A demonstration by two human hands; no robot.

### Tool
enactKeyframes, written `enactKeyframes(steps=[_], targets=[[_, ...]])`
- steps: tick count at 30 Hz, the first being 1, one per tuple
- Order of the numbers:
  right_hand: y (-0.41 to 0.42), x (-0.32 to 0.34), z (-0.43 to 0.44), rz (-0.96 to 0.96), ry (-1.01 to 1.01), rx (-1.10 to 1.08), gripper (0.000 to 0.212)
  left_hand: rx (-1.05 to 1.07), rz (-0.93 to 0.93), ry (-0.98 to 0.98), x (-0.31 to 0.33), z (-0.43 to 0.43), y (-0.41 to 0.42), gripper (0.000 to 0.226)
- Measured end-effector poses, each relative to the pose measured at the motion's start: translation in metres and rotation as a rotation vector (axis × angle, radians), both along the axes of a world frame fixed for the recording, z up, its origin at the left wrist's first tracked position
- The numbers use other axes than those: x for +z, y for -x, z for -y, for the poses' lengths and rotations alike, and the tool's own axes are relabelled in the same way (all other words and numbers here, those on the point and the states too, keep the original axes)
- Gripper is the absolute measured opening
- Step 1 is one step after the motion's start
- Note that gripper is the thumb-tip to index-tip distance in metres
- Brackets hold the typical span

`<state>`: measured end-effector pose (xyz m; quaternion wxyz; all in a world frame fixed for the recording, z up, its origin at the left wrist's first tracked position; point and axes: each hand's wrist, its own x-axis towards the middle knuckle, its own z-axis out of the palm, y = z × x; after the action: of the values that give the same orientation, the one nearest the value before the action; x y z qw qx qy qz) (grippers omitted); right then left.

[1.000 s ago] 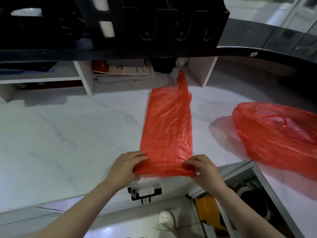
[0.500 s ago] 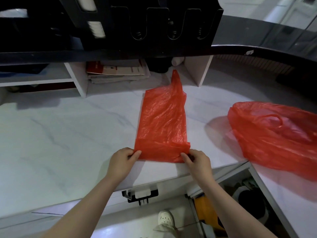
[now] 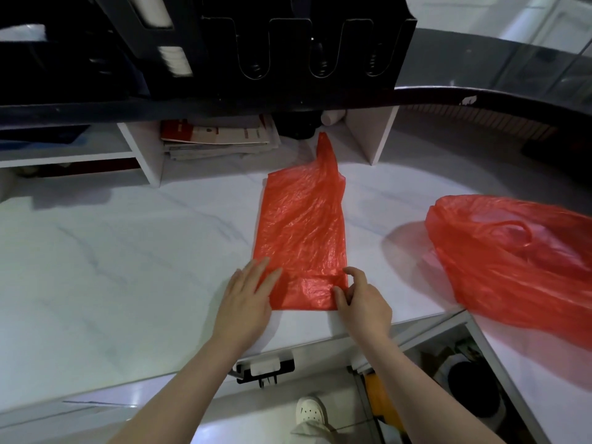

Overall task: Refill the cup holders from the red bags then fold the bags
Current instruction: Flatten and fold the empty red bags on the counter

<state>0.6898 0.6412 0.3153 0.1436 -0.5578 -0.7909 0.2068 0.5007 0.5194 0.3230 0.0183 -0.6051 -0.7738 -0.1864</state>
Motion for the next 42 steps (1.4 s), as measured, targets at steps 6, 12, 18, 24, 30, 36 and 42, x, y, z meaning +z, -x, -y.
enactKeyframes(steps=[6,12,18,24,30,36,42], targets=[[-0.001,0.000,0.001,-0.007,-0.023,0.022,0.039,-0.096,-0.028,0.359,-0.016,-0.009,0.003,0.057],[0.011,0.004,0.022,-0.002,-0.397,0.248,0.045,-0.089,-0.036,0.397,-0.015,-0.008,0.001,0.058],[0.024,-0.001,0.015,0.284,-0.137,0.627,0.072,-0.072,-0.036,0.429,-0.012,-0.008,0.002,0.060],[-0.013,-0.004,-0.003,0.431,-0.044,0.527,0.084,-0.073,-0.033,0.441,-0.012,-0.010,0.002,0.058],[-0.039,0.003,-0.005,0.458,-0.056,0.611,0.107,-0.134,-0.022,0.402,-0.011,0.004,0.003,0.069],[-0.065,0.006,0.002,0.199,-0.251,0.585,0.079,-0.301,-0.014,0.357,-0.010,0.044,0.011,0.084],[-0.071,0.011,0.003,-0.014,-0.237,0.548,0.040,-0.331,0.026,0.254,-0.003,0.053,0.008,0.083]])
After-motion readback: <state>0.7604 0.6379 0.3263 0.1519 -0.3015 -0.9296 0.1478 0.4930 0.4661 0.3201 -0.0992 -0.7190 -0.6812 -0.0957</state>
